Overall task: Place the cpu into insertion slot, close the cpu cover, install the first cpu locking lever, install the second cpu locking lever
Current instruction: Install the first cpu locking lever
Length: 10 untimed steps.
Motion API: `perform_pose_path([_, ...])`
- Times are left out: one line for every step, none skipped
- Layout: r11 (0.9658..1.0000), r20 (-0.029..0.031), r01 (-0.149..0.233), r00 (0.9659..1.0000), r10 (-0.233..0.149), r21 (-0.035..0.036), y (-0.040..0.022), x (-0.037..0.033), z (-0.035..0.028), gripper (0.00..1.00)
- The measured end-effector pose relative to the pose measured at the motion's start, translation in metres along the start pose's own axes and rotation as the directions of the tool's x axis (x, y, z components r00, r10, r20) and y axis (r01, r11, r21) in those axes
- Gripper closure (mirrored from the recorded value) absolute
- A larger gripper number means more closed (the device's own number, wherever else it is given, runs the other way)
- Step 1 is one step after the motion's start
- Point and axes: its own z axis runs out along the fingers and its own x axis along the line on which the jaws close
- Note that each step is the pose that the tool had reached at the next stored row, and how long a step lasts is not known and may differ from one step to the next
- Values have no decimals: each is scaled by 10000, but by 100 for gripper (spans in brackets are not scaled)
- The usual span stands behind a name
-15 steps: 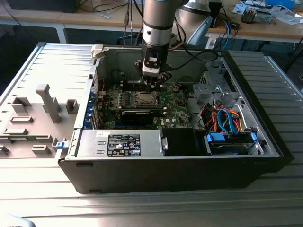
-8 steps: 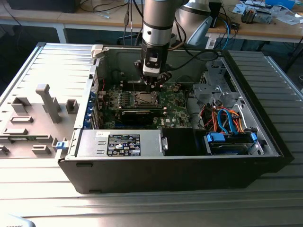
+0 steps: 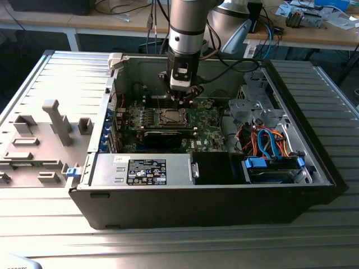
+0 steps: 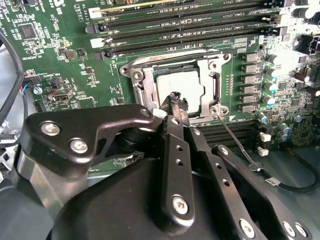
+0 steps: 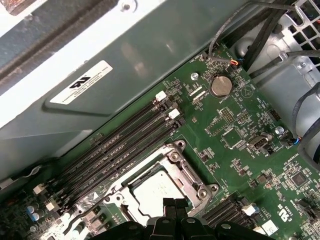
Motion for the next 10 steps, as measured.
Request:
perform_pose_path([10000, 2, 43, 10000, -43, 0, -1, -1, 0, 89])
perform_pose_path([10000, 3, 76, 10000, -76, 1, -1, -1, 0, 89])
perform_pose_path([9999, 4, 104, 9999, -104, 1, -1, -1, -1, 89])
perform_pose_path([9999, 6, 136, 9999, -136, 1, -1, -1, 0, 89])
perform_pose_path([9999, 7, 173, 9999, -173, 2, -1, -1, -1, 89])
perform_pose_path([9998, 8, 196, 9998, -196, 2, -1, -1, 0, 89])
perform_pose_path([9998, 9, 222, 9998, -222, 2, -1, -1, 0, 89])
perform_pose_path([9997, 10, 249, 9997, -249, 2, -1, -1, 0, 89])
perform_pose_path([9996, 12, 299, 9996, -299, 2, -1, -1, 0, 89])
perform_pose_path([9994, 15, 350, 9994, -350, 2, -1, -1, 0, 89])
